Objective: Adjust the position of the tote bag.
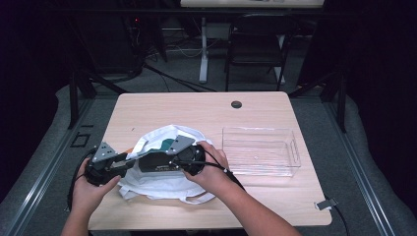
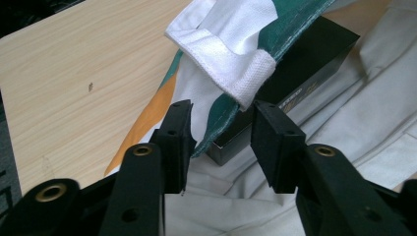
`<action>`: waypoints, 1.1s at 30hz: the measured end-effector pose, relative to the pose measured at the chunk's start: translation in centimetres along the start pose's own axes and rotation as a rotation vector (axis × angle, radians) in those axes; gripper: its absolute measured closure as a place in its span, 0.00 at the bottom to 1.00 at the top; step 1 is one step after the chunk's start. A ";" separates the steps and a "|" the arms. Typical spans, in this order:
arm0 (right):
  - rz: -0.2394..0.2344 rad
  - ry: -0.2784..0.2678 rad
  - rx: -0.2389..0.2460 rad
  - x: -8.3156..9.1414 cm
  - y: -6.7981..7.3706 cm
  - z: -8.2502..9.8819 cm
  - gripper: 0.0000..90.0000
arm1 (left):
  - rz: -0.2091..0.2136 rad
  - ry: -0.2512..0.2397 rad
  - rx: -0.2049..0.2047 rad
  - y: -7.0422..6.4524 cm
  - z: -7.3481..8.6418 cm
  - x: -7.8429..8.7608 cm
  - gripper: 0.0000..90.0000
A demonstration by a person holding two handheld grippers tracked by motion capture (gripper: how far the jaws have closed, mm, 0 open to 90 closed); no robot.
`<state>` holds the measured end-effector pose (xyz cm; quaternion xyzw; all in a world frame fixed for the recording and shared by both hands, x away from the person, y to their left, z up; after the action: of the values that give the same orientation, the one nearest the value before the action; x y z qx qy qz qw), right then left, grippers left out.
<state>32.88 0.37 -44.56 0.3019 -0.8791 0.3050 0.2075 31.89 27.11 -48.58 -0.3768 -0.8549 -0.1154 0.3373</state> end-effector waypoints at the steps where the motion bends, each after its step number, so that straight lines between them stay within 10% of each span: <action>1: 0.003 -0.004 -0.004 0.0 0.0 0.0 1.00 | 0.001 -0.003 0.002 0.0 0.0 0.0 0.69; 24: -0.002 0.010 -0.040 -0.4 0.6 0.5 0.98 | -0.060 0.010 -0.032 0.0 -0.6 -0.3 0.98; 33: 0.011 -0.062 -0.108 2.7 -0.7 1.8 0.93 | -0.058 0.002 -0.026 0.2 -0.9 -0.5 0.98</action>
<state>31.01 -2.33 -44.10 0.2948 -0.9018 0.2487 0.1948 32.67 26.56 -48.27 -0.3561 -0.8637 -0.1365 0.3297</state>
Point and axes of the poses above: each handheld gripper's, and its own axes: x roughly backward along the jaws, z roughly out of its underside, y roughly to its left, the point moved 1 cm from there along -x, roughly forward along the jaws, and after that the axes turned 13 degrees about z, right-handed, at the moved point
